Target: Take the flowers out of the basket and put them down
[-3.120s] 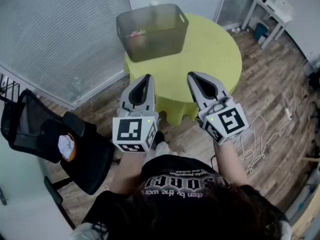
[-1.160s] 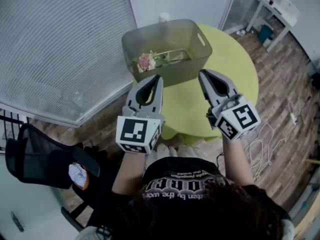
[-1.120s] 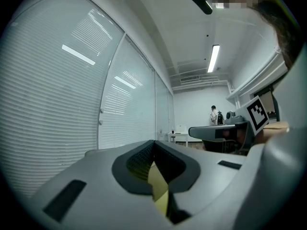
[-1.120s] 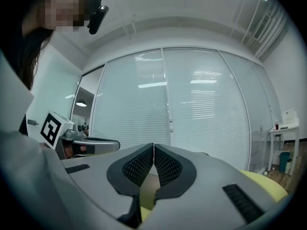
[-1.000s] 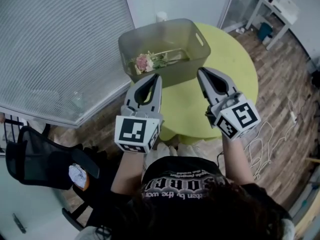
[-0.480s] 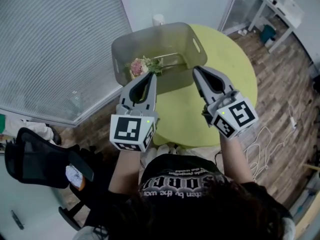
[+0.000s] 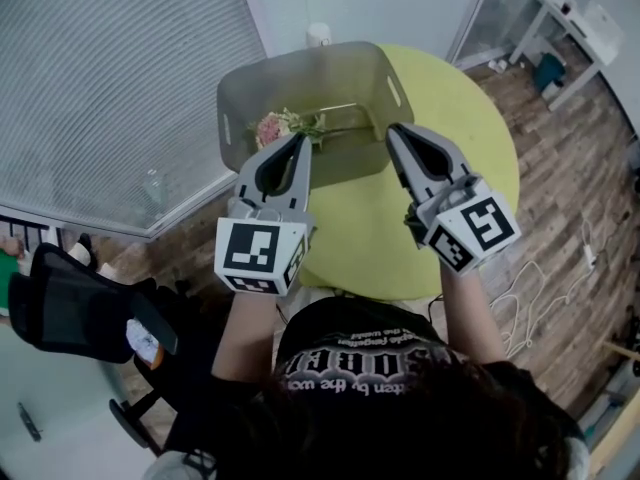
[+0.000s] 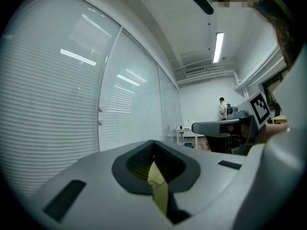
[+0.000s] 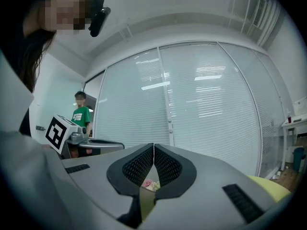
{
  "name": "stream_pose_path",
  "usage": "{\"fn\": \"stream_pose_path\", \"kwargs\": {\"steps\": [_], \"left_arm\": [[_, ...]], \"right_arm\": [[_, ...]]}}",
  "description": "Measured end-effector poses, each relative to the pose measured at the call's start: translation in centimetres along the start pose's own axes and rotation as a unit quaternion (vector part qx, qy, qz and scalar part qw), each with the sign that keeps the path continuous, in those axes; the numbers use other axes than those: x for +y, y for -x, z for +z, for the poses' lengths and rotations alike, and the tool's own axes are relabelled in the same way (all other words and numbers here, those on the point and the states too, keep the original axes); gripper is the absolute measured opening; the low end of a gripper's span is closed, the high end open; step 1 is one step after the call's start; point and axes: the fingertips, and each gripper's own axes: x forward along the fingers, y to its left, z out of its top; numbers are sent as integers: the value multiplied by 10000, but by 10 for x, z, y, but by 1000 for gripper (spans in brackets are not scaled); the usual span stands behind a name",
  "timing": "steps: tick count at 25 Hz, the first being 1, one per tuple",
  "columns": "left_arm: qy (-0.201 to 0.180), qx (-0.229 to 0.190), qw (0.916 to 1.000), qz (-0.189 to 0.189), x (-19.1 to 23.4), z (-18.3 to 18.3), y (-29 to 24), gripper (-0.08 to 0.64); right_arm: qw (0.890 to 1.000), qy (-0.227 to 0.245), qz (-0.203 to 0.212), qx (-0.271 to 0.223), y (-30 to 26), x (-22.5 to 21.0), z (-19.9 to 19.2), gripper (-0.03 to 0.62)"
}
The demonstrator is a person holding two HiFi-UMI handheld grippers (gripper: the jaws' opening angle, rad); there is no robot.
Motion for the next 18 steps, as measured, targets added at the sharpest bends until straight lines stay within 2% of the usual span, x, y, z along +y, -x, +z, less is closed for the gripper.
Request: {"fn": "stream_pose_path", "kwargs": {"steps": [6,9,12,15,18], "left_arm": [[-255,100,9996,44,8,-1,-14,5],[-414,241,9988,-90,11,-4,-25,11],[-608,446,9967,-306,17,-9,-38,54],[-876,714,9919,-581,26,-15,-54,103],[-1229,1054,9827,-896,35,-25,-73,148]], "right_arm": [[10000,-55,46,-11,-4,-11,-2,29],[10000,-67,-6,-3,-6,-18,-1,29],[9999,-98,-85,16,-10,-25,-1,29],[9998,-114,-161,42,-16,-31,-2,29],[9995,-140,-277,62,-20,-40,-2,29]]}}
